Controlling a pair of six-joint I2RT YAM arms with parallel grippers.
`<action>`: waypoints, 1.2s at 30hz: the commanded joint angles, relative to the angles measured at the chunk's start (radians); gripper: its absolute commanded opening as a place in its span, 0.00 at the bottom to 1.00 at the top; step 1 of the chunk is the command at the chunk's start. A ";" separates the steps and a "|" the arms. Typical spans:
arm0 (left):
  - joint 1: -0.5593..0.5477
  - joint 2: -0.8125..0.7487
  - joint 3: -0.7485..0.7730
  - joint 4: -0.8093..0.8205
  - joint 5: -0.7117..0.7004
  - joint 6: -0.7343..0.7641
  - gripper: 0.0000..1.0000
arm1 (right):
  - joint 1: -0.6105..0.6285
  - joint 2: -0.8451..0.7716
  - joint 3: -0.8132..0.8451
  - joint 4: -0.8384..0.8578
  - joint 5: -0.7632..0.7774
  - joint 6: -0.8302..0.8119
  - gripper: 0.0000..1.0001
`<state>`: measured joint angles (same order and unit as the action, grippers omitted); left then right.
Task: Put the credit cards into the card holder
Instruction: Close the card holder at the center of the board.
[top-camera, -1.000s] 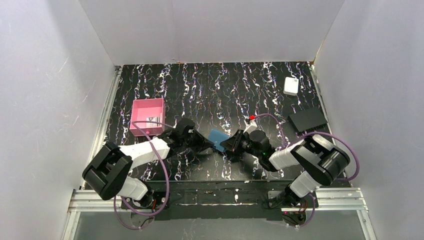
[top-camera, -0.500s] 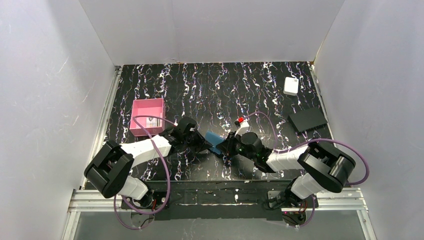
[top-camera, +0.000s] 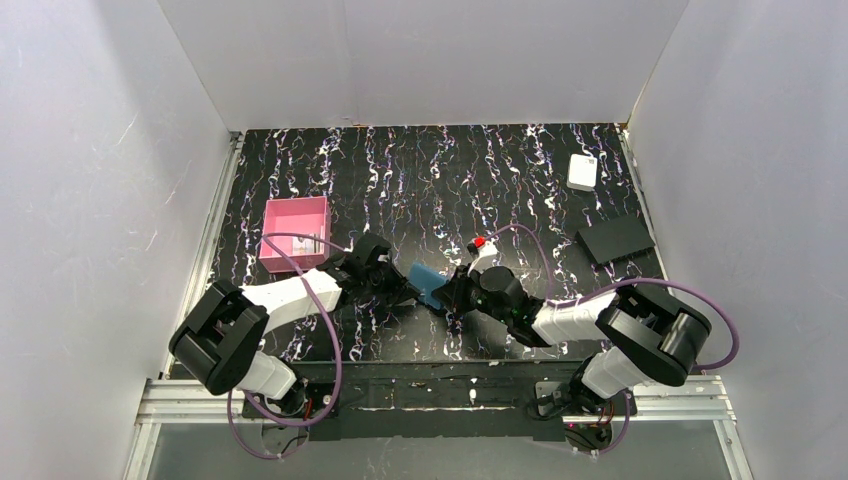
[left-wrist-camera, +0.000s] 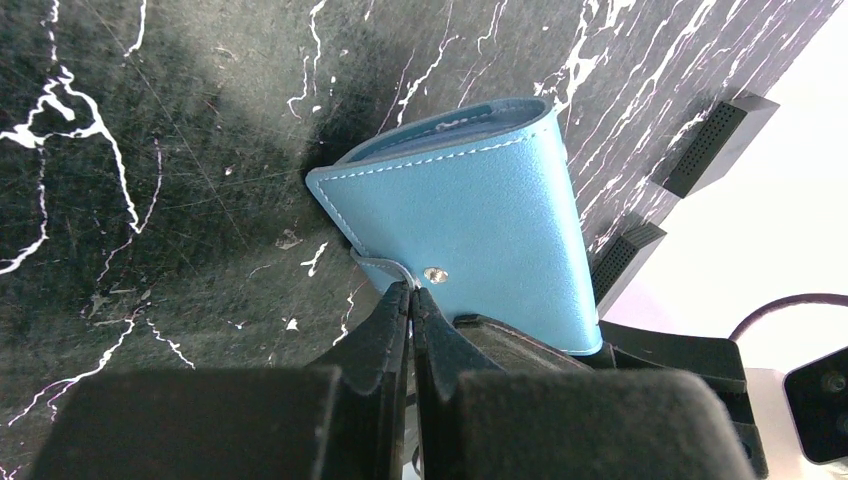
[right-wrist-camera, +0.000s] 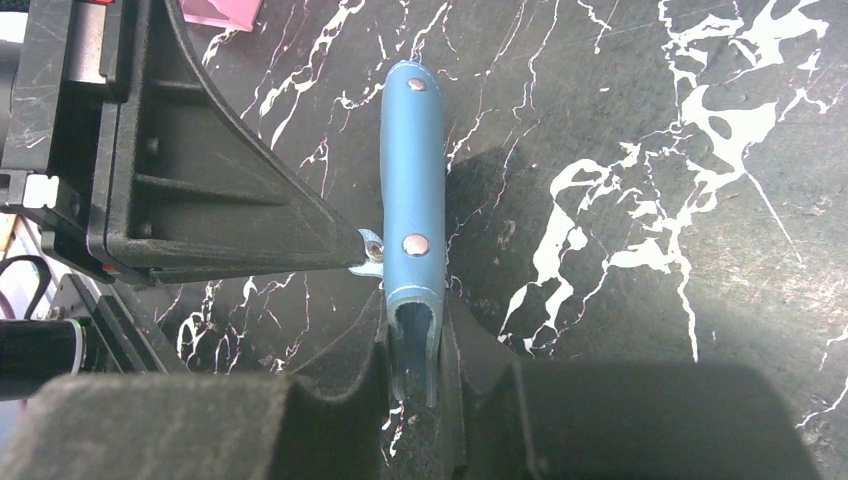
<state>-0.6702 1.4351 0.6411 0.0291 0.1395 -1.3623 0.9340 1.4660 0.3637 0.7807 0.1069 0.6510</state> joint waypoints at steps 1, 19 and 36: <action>0.008 -0.006 0.011 0.017 -0.022 0.022 0.00 | 0.020 -0.015 0.011 -0.011 0.016 -0.038 0.01; 0.008 -0.011 0.038 0.022 -0.022 0.055 0.00 | 0.026 0.013 0.024 -0.008 0.011 -0.025 0.01; 0.008 -0.006 0.060 0.020 -0.031 0.086 0.00 | 0.027 0.029 0.026 -0.005 -0.004 -0.025 0.01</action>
<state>-0.6697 1.4353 0.6544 0.0378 0.1404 -1.3024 0.9459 1.4744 0.3656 0.7883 0.1246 0.6464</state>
